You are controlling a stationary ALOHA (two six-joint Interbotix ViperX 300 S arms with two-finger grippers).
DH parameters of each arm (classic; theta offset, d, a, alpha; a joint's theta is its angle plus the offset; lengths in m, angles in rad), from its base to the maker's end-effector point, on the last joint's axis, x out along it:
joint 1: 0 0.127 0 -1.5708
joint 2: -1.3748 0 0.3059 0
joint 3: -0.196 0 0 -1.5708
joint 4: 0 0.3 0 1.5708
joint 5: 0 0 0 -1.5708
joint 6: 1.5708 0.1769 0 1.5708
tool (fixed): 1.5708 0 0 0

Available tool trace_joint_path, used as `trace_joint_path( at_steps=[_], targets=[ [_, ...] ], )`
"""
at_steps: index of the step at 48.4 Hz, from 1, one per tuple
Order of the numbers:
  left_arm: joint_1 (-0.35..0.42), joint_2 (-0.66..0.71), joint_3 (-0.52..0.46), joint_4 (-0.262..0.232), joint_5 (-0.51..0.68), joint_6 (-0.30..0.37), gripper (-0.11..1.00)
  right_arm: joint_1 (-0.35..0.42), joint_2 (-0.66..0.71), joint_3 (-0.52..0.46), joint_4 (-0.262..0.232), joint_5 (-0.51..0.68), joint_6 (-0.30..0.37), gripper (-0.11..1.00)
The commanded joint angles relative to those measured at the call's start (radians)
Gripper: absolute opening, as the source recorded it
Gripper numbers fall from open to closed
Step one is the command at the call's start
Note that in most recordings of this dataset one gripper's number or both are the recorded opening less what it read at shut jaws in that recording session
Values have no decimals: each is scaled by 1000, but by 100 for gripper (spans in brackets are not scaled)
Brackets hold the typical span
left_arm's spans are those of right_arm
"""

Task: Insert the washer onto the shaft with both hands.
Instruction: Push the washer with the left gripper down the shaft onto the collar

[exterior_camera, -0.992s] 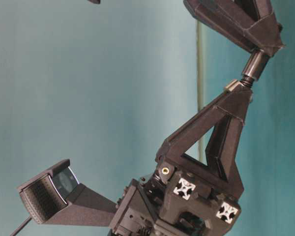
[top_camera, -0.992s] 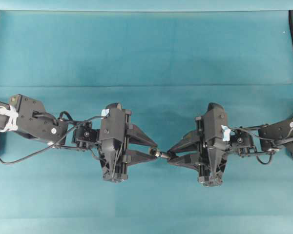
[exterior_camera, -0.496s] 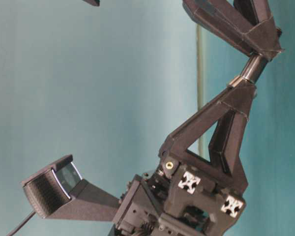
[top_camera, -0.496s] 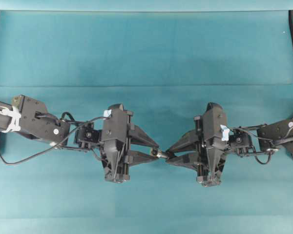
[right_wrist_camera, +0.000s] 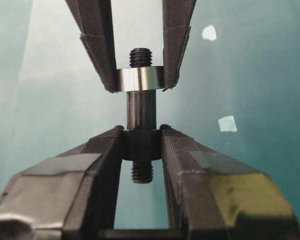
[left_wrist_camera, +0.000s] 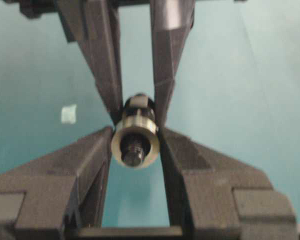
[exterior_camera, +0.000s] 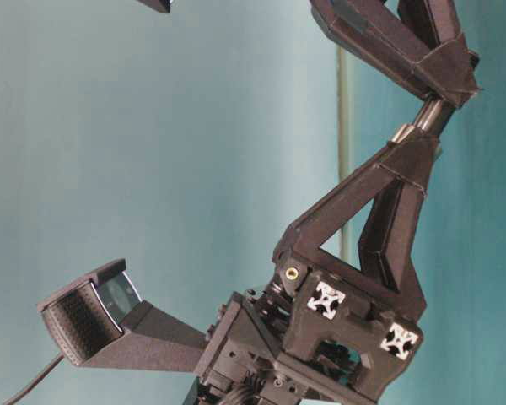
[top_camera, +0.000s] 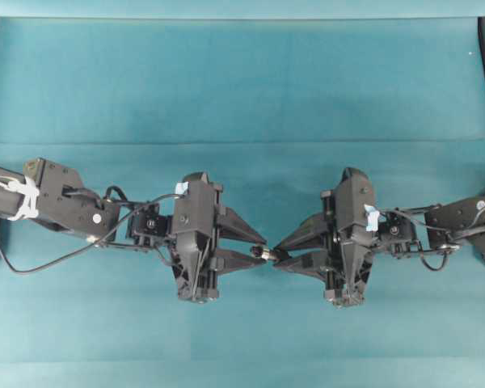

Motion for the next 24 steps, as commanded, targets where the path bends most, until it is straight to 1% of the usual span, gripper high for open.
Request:
trace_joint_path(
  at_steps=[1, 24],
  targets=[
    [-3, -5, -15, 2, -6, 0, 36, -6, -8, -17, 3, -18, 8, 0],
    [-3, 28, -58, 2, 15, 6, 36, -8, -5, -17, 3, -20, 6, 0]
  ],
)
